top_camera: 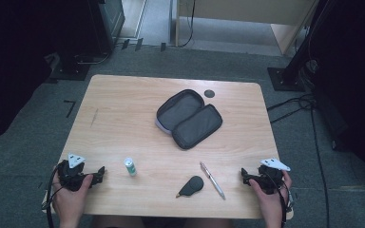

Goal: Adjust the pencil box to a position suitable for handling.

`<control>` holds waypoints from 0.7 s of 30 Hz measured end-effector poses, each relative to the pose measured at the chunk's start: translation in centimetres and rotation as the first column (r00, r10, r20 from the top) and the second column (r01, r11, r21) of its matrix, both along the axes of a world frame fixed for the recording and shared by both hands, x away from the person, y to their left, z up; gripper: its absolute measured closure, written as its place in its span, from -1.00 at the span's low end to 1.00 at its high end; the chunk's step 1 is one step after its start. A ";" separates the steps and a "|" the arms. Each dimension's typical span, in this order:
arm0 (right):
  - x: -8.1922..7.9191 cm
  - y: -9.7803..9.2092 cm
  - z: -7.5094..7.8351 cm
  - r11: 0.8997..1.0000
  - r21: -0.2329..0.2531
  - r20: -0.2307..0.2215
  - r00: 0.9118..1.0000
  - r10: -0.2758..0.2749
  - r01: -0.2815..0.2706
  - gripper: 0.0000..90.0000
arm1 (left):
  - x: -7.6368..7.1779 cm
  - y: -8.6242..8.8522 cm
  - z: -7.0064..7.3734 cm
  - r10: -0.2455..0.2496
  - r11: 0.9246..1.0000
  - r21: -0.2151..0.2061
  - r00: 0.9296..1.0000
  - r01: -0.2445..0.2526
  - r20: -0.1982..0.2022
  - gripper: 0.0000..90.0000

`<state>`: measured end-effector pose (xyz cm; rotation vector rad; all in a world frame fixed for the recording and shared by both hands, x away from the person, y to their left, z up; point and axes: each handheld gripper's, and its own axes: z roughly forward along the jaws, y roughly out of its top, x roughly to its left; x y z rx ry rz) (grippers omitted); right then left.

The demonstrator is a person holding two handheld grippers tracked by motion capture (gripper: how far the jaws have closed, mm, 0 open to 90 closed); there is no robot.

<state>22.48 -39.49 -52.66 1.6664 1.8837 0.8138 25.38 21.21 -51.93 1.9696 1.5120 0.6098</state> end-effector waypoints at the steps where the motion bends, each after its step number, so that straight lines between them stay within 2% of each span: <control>1: 0.0 0.0 0.0 1.000 0.000 0.000 1.000 0.000 0.000 -0.98 | 0.0 0.0 0.0 0.000 1.000 0.000 1.000 0.000 0.000 -1.00; 5: -0.1 0.1 0.0 1.000 0.002 -0.003 1.000 -0.026 0.026 -0.97 | 0.0 0.0 0.0 0.000 1.000 0.001 1.000 0.000 0.001 -1.00; 8: -0.7 0.4 0.1 0.997 0.003 0.028 0.997 -0.074 0.074 -0.70 | 0.0 0.0 0.0 0.001 1.000 0.000 1.000 -0.001 0.001 -1.00; 10: -0.9 0.4 0.4 0.994 0.010 0.031 0.994 -0.109 0.109 -0.68 | 0.0 0.0 0.0 0.001 1.000 -0.001 1.000 -0.001 0.001 -1.00; 13: -0.9 0.5 0.9 0.992 0.022 0.040 0.991 -0.127 0.126 -0.67 | 0.0 0.0 0.0 0.001 1.000 -0.001 1.000 -0.001 0.001 -1.00; 14: -0.8 0.8 1.9 0.990 0.039 0.049 0.989 -0.141 0.139 -0.62 | 0.0 0.0 0.0 0.001 1.000 -0.001 1.000 -0.001 0.001 -1.00; 16: -0.7 1.1 2.4 0.989 0.044 0.058 0.988 -0.140 0.138 -0.60 | 0.0 0.0 0.0 0.001 1.000 -0.001 1.000 -0.001 0.001 -1.00; 17: -0.4 2.0 3.7 0.989 0.035 0.075 0.986 -0.146 0.144 -0.53 | 0.0 0.0 0.0 0.001 1.000 -0.001 1.000 -0.001 0.001 -1.00; 18: -0.4 2.0 3.7 0.989 0.035 0.075 0.986 -0.146 0.144 -0.53 | 0.0 0.0 0.0 0.001 1.000 -0.001 1.000 -0.001 0.001 -1.00; 19: -0.1 3.1 5.1 0.989 0.032 0.102 0.984 -0.144 0.141 -0.49 | 0.0 0.0 0.0 0.001 1.000 -0.001 1.000 -0.001 0.001 -1.00; 20: -0.1 3.1 5.1 0.989 0.032 0.102 0.984 -0.144 0.141 -0.49 | 0.0 0.0 0.0 0.001 1.000 -0.001 1.000 -0.001 0.001 -1.00; 21: 0.4 4.3 6.3 0.992 0.030 0.131 0.983 -0.129 0.126 -0.48 | 0.0 0.0 0.0 0.001 1.000 -0.001 1.000 -0.001 0.001 -1.00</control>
